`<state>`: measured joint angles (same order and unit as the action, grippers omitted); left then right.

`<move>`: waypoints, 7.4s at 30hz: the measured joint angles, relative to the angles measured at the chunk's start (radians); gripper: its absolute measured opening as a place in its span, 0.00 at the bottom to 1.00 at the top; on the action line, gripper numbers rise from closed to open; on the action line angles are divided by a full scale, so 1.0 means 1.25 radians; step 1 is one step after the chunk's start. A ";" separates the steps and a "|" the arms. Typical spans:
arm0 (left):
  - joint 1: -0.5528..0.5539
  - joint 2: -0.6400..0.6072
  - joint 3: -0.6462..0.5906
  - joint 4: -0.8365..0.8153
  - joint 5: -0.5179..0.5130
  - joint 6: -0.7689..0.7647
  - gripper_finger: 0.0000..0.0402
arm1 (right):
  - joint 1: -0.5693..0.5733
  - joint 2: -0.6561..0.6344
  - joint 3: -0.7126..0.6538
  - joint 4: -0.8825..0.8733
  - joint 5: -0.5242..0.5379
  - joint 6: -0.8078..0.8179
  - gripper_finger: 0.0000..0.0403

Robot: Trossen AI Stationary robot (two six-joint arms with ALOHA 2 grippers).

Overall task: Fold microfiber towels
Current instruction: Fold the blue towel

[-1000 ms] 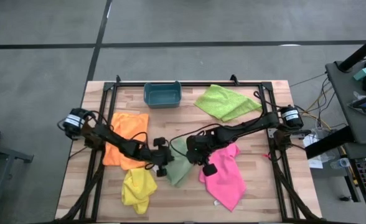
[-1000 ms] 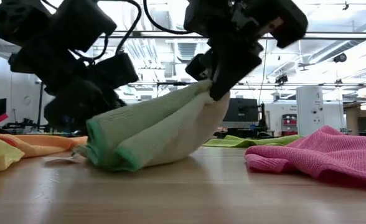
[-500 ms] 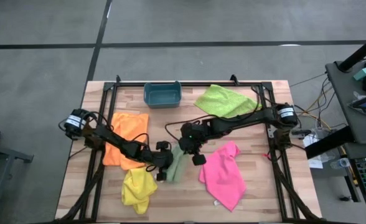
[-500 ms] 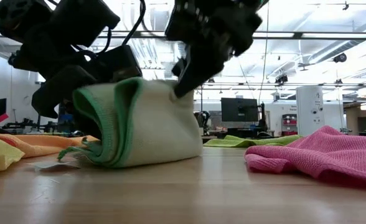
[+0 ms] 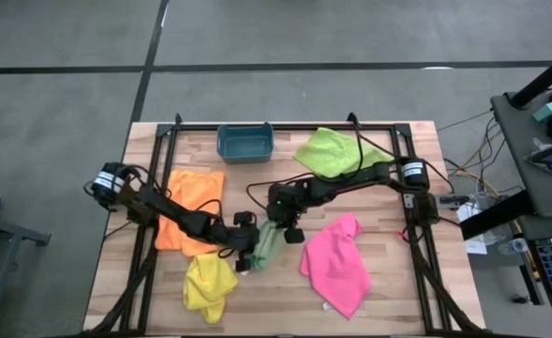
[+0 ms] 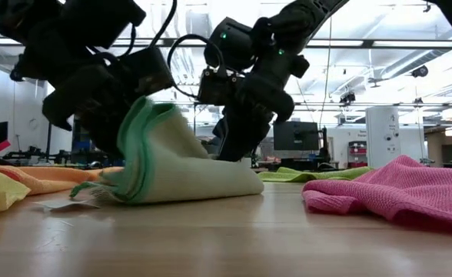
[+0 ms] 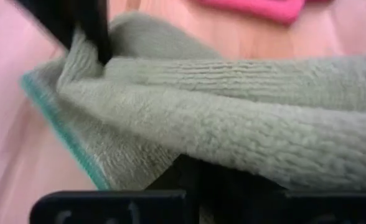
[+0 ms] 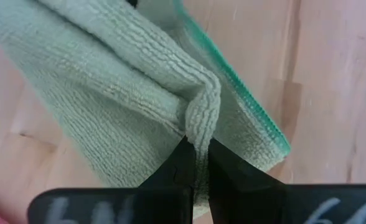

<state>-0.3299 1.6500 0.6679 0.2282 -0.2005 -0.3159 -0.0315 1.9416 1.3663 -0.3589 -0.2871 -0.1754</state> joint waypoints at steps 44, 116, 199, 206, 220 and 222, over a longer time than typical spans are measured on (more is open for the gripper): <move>-0.083 -0.142 0.136 -0.331 -0.014 -0.184 0.40 | 0.000 -0.003 0.000 0.018 0.042 0.090 0.03; 0.038 -0.184 -0.020 -0.440 -0.308 -0.368 0.00 | -0.036 -0.060 -0.048 0.038 0.065 0.090 0.02; 0.128 -0.053 -0.016 -0.257 -0.248 -0.142 0.14 | 0.035 0.003 -0.071 0.129 0.233 0.160 0.02; 0.128 -0.071 -0.015 -0.259 -0.242 -0.140 0.14 | 0.035 0.002 -0.075 0.124 0.232 0.160 0.02; 0.141 -0.176 -0.016 -0.251 -0.298 -0.053 0.14 | 0.032 -0.045 -0.078 0.110 0.252 0.146 0.02; 0.148 -0.163 -0.016 -0.251 -0.300 -0.054 0.14 | 0.029 -0.046 -0.078 0.104 0.253 0.146 0.02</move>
<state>-0.1449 1.4458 0.6479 -0.0858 -0.5758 -0.3831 0.0050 1.8835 1.2694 -0.2293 0.0290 0.0068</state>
